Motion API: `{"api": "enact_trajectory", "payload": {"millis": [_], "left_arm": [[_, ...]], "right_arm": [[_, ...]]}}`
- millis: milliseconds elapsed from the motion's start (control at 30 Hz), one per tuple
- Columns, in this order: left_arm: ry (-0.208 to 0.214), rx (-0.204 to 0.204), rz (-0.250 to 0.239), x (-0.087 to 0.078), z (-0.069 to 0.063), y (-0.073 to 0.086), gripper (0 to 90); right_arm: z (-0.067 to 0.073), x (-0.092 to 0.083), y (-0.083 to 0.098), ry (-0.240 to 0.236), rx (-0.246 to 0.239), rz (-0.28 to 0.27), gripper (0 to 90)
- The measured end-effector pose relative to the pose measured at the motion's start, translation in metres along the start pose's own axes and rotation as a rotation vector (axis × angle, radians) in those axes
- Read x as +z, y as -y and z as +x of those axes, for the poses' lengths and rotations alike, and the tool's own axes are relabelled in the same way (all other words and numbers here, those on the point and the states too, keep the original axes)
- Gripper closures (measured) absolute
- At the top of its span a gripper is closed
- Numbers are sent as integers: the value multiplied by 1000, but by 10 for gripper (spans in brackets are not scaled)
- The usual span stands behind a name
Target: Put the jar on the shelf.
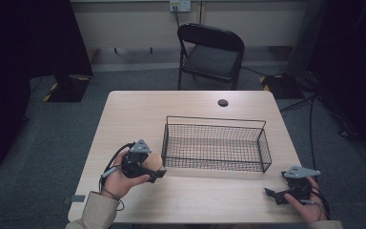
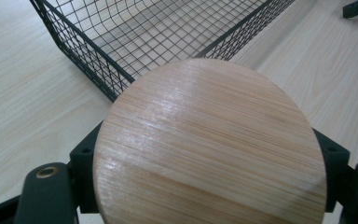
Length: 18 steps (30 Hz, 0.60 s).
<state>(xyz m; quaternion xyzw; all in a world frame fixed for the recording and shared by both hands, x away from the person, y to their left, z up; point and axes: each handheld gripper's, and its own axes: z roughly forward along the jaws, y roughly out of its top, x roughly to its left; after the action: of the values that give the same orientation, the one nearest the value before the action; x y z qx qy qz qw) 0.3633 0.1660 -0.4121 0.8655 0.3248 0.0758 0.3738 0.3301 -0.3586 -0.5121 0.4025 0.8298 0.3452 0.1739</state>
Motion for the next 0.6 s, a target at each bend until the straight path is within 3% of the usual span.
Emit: {"api": "enact_trajectory", "payload": {"millis": [600], "left_arm": [[11, 10, -3, 1, -1, -24, 225]], "right_arm": [[0, 0, 0, 0, 0, 0, 0]]}}
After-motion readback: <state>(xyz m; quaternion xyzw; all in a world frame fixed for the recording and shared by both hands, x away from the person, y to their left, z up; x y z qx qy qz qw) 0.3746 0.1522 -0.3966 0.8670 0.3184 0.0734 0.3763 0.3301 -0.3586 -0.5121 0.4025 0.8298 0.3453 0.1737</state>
